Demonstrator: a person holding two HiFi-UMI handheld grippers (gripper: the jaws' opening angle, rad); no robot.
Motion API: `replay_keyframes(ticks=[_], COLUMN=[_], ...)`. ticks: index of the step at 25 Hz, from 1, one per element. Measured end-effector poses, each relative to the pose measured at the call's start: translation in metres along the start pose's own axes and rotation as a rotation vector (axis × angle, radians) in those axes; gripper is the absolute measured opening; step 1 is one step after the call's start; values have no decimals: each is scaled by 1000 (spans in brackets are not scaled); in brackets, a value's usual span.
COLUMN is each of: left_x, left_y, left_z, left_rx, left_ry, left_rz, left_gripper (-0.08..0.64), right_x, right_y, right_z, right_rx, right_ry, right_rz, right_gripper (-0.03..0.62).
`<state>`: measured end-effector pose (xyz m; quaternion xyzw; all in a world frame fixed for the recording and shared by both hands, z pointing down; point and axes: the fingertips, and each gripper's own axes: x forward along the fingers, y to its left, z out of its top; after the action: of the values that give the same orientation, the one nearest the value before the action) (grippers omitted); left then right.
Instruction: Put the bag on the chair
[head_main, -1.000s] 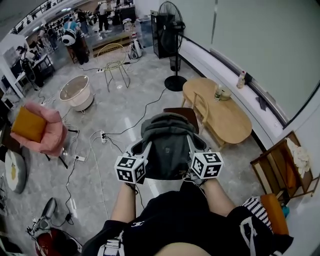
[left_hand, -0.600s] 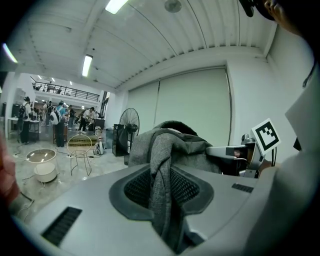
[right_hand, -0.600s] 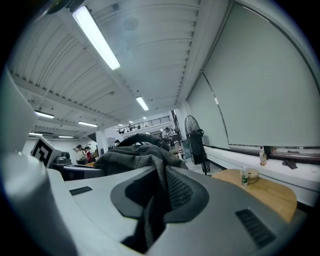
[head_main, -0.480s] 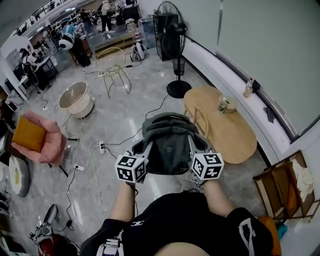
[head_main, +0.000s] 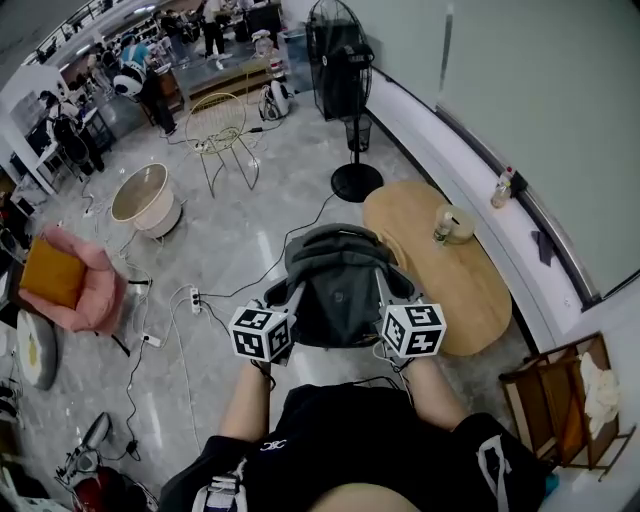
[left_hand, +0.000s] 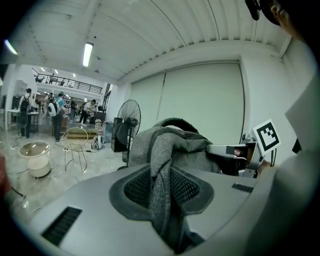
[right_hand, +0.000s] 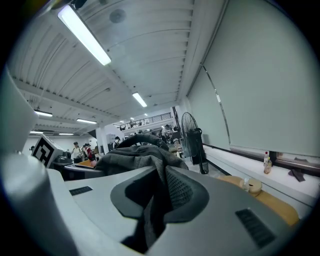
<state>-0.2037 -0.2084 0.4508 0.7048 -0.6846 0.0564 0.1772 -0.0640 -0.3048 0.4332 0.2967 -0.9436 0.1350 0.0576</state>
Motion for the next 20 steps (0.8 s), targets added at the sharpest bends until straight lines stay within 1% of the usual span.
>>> replay_keyframes(ticks=[4, 8, 13, 17, 20], left_x=[36, 61, 100, 136, 164], left_y=[13, 39, 73, 106, 119], left_z=[9, 8, 8, 21, 19], left_rx=[-4, -16, 5, 35, 68], left_ry=[25, 54, 103, 120, 149], left_rz=[-5, -21, -82, -134, -174], left_gripper=[98, 98, 100, 101, 103], right_x=[30, 61, 98, 135, 153], right_y=[-23, -29, -40, -47, -59], right_z=[4, -4, -19, -20, -30], right_rx=[14, 30, 59, 72, 88], right_ry=[17, 49, 85, 99, 122], right_rz=[-15, -34, -97, -154, -195], right_gripper=[64, 64, 61, 60, 58])
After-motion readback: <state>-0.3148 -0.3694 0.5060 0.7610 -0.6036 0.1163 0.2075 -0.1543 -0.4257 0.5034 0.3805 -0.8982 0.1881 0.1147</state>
